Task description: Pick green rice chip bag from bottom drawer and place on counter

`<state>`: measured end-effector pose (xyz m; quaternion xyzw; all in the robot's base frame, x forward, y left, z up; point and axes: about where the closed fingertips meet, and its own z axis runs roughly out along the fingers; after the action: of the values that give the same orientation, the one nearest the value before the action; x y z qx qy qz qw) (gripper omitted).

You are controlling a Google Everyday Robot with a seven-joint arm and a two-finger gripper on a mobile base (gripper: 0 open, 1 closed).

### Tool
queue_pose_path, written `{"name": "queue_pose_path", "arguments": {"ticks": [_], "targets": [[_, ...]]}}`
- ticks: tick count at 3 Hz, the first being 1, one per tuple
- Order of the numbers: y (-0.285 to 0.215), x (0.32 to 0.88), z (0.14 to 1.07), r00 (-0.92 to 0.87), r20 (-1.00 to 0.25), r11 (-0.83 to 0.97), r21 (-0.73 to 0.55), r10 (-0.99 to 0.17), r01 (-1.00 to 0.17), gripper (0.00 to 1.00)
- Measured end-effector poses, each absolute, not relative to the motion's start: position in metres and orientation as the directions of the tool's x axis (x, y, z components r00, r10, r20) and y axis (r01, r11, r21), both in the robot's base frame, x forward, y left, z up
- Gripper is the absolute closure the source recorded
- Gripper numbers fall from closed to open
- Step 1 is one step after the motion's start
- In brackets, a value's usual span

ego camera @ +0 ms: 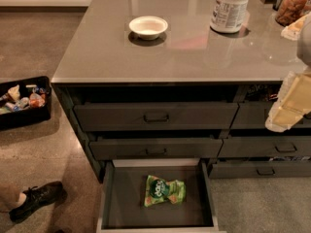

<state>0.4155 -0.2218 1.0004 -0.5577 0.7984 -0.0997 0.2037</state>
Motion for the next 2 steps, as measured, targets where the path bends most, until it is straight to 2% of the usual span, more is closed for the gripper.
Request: {"name": "queue_pose_path", "arguments": {"ticks": [2], "targets": [[-0.2250,0.4185,0.9987,-0.298,-0.231,0.370,-0.399,-0.926,-0.839,0.00]]}}
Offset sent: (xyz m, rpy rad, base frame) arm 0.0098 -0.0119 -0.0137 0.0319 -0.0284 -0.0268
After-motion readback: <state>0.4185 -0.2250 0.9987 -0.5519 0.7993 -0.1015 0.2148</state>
